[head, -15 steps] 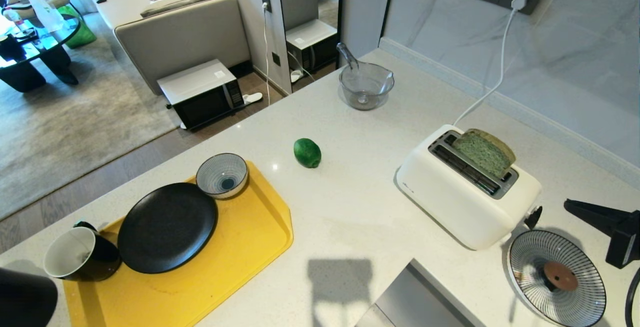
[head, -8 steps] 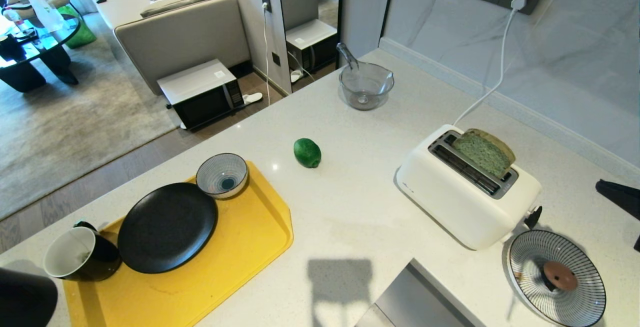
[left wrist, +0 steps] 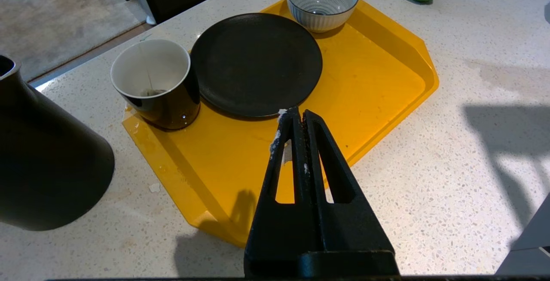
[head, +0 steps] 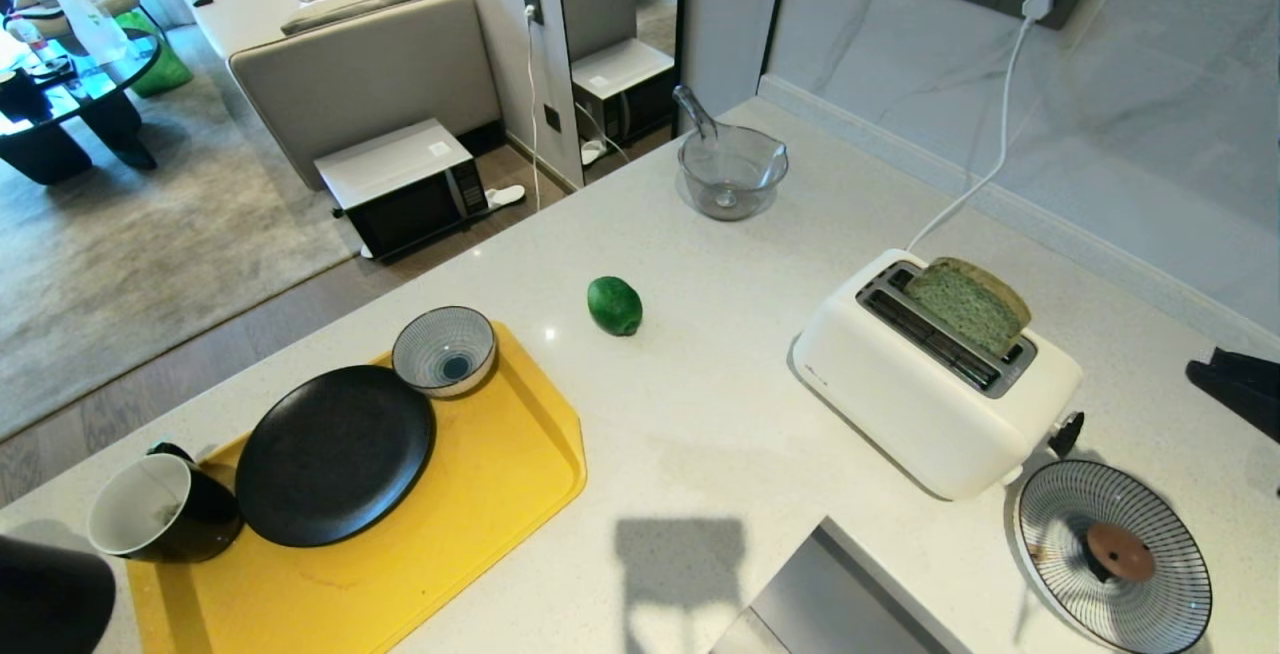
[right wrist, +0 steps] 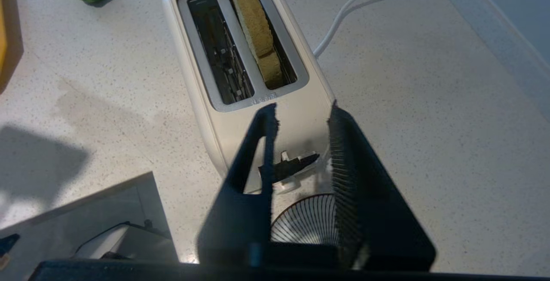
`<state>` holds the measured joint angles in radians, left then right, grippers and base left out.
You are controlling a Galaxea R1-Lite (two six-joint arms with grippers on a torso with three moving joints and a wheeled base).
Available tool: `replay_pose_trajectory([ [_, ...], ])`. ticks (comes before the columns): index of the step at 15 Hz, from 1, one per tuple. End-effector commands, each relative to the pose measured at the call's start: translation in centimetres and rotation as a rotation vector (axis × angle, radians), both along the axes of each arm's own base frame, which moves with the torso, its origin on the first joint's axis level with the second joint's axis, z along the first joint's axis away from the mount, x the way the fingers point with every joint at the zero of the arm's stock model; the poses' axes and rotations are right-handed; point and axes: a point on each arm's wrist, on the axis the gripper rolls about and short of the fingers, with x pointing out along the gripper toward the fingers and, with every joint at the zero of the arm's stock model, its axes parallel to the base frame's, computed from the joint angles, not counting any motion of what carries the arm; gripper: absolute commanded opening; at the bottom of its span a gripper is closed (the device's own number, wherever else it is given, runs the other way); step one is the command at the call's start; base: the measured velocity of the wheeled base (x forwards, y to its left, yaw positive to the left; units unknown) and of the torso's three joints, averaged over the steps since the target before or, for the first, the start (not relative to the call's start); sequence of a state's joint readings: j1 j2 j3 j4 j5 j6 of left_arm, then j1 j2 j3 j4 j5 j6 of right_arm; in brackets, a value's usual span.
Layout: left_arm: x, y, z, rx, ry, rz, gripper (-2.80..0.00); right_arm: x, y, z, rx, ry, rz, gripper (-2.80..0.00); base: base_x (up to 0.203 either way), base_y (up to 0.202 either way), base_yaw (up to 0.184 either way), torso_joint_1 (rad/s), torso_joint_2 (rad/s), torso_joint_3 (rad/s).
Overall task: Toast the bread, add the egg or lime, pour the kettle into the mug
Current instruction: Put the baked bread on a plate
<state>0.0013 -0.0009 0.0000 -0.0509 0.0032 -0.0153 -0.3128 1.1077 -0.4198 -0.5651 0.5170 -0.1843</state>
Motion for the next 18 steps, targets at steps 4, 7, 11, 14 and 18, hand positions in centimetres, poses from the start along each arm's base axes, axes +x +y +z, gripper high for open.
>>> replay_pose_trajectory([
  [4,0.1,0.0,-0.5,0.0,0.015,0.002,-2.8,2.1,-0.3,0.4,-0.003,0.019,-0.013,0.0,0.0,0.0,0.0,0.0,0.0,0.0],
  [7,0.1,0.0,-0.5,0.0,0.015,0.0,-2.8,2.9,-0.2,0.4,-0.096,0.01,-0.011,0.0,0.0,0.0,0.0,0.0,0.0,0.0],
  [11,0.1,0.0,-0.5,0.0,0.013,0.002,-2.8,4.6,0.6,-0.1,-0.156,0.021,0.061,0.0,0.0,0.0,0.0,0.0,0.0,0.0],
  [14,0.1,0.0,-0.5,0.0,0.015,0.0,-2.8,5.7,1.2,0.1,-0.158,0.019,0.103,0.0,0.0,0.0,0.0,0.0,0.0,0.0],
  [18,0.1,0.0,-0.5,0.0,0.015,0.001,-2.8,7.8,2.1,0.3,-0.162,0.03,0.128,0.0,0.0,0.0,0.0,0.0,0.0,0.0],
])
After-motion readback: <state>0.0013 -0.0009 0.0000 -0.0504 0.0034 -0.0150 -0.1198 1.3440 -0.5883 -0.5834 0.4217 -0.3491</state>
